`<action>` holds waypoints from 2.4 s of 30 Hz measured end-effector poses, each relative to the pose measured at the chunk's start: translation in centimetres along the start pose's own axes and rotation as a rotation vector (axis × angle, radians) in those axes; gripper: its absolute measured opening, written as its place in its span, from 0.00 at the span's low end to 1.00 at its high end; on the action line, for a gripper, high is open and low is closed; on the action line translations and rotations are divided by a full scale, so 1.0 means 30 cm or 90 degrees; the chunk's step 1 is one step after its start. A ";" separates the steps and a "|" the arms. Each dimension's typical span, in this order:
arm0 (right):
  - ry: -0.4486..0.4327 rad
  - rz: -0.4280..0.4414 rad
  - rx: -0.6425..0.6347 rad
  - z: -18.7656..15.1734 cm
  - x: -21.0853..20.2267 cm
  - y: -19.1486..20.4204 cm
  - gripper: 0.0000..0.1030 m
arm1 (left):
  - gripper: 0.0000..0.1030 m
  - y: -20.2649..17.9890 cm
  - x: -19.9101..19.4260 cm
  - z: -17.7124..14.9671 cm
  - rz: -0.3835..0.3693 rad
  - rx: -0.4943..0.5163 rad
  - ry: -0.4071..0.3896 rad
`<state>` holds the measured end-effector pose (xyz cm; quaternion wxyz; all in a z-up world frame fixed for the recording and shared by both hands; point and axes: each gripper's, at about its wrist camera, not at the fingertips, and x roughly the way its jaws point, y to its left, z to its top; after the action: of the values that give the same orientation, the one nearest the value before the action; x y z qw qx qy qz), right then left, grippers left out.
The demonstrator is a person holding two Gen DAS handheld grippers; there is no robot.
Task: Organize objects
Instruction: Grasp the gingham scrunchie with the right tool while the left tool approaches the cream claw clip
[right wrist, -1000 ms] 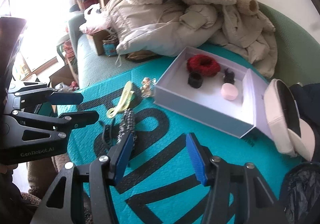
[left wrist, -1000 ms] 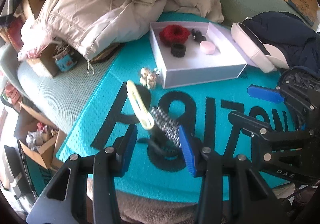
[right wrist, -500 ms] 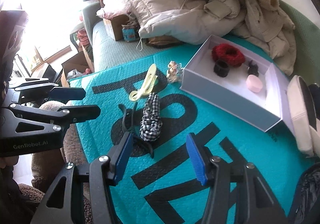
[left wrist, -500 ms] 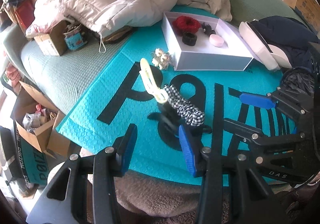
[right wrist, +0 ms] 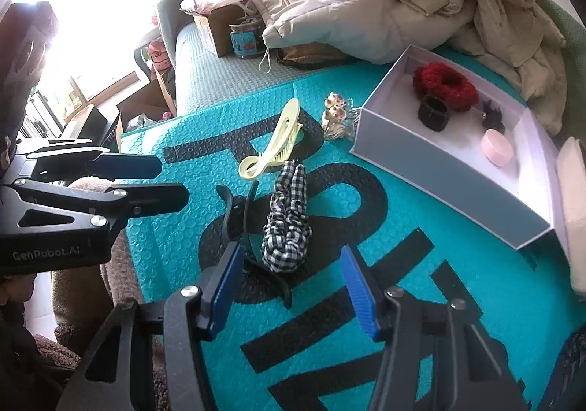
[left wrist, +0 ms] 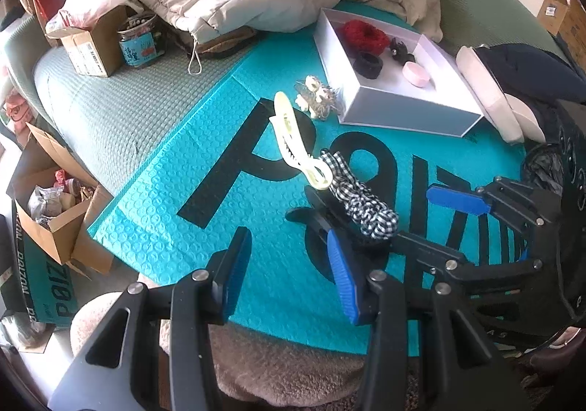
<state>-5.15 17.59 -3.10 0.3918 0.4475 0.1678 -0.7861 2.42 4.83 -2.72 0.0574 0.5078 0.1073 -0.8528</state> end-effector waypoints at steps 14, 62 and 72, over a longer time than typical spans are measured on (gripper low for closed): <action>0.021 0.025 0.021 0.039 0.086 -0.041 0.54 | 0.40 -0.004 0.084 0.086 -0.026 0.002 0.010; 0.033 0.003 -0.020 0.137 0.232 -0.082 0.34 | 0.36 0.070 0.376 0.292 -0.006 0.026 0.036; 0.037 -0.011 0.004 0.108 0.202 -0.104 0.25 | 0.21 0.025 0.348 0.236 -0.008 0.052 0.047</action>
<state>-11.16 14.75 -6.68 0.3788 0.4699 0.1807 -0.7766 -8.45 2.52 -8.71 0.0274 0.5405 0.0776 -0.8373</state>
